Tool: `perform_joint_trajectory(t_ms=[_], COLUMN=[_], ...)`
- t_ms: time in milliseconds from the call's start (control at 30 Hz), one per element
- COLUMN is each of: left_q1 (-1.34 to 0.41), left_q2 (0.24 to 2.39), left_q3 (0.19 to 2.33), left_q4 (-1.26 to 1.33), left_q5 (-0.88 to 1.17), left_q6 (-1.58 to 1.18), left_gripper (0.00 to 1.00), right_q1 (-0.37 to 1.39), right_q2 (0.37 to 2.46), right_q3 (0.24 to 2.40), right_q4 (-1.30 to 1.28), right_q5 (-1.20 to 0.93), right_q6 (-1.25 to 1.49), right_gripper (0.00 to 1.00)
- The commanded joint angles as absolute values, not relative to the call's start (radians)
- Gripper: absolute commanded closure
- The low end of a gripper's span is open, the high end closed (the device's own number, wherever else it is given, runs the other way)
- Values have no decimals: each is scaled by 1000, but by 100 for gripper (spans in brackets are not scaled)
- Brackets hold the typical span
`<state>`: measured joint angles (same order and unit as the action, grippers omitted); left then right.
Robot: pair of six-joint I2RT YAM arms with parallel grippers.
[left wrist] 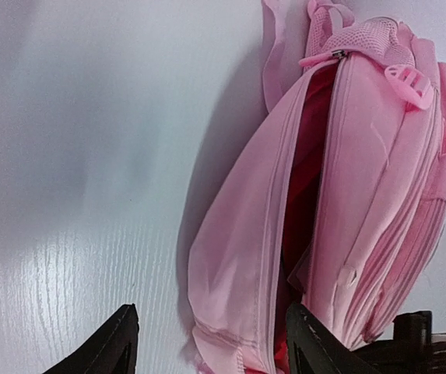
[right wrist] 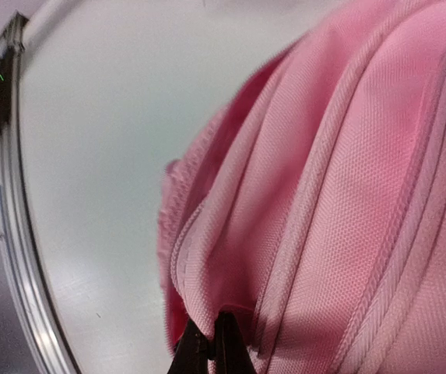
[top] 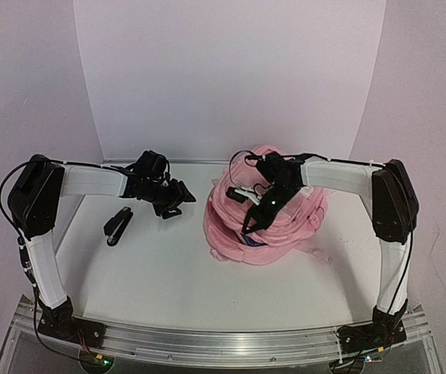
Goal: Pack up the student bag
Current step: Place the stationery in the student bag, then zip the student bag at the center of the board.
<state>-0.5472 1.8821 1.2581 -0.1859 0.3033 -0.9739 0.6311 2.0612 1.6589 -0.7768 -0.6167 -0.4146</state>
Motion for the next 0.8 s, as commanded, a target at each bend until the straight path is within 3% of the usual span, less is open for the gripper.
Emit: perform_joint_trajectory(t_ms=[0, 167, 333, 433, 767], left_q1=[-547, -547, -556, -564, -567], left_q2=[1905, 1896, 1897, 1920, 2168], left_q3=[1364, 1375, 1393, 1428, 1748], left_q4=[-210, -214, -201, -210, -296], left_q5=[363, 412, 455, 470, 558], left_q6=[-896, -830, -701, -582, -156], left_gripper=[35, 36, 36, 36, 43], right_q1=[569, 430, 398, 398, 301], right_q2=[1958, 1941, 1913, 1900, 1890], right_q3=[1518, 1519, 1512, 1549, 1800], right_q4=[-971, -1210, -1361, -1423, -1493], right_q5=[-422, -400, -372, -402, -527], right_q6=[-657, -892, -1097, -1135, -1003], right_gripper=[100, 100, 97, 88, 37])
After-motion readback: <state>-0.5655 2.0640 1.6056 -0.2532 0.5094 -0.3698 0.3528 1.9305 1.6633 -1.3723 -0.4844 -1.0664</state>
